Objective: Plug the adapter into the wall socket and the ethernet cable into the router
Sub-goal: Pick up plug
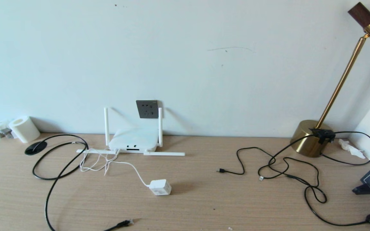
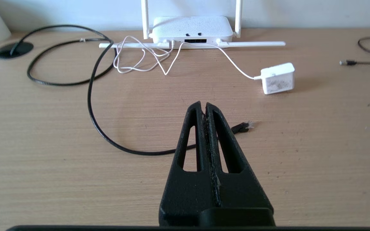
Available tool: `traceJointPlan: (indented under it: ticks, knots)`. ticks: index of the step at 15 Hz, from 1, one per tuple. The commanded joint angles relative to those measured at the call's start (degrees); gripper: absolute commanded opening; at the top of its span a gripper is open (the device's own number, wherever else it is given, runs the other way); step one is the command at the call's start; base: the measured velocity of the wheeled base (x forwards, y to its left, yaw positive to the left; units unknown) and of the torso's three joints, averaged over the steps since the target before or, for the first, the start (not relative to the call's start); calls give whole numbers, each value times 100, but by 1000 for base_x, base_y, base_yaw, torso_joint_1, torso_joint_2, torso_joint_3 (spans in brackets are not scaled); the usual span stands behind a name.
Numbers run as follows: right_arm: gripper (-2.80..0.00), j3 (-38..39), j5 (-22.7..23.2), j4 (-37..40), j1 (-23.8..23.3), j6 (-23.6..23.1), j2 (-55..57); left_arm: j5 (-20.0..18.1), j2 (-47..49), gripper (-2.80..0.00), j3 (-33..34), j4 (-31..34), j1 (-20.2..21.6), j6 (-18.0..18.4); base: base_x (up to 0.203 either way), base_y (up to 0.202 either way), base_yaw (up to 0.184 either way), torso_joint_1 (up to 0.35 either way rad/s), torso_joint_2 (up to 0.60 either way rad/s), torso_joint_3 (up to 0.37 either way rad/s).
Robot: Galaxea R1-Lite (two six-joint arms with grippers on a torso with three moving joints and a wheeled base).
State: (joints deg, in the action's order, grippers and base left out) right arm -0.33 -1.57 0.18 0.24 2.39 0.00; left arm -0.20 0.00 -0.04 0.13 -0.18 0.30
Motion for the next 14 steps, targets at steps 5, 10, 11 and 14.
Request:
traceJointPlan:
  ticks: [5, 10, 11, 14]
  knots:
    - [-280, -11, -1, 8, 2, -1, 9, -1398, 1930, -280, -1723, 322, -211, 394, 0, 0, 0, 0, 0, 0]
    - [-280, -11, -1, 8, 2, -1, 9, -2301, 5564, -280, -3028, 248, -1061, 703, 0, 0, 0, 0, 0, 0]
    - [-280, -11, -1, 8, 2, -1, 9, -2511, 6310, -280, -3404, 223, -1149, 905, 0, 0, 0, 0, 0, 0]
    - [-280, -11, -1, 17, 2, -10, 9, -2938, 8286, 0, -4509, 166, -1323, 1915, 0, 0, 0, 0, 0, 0]
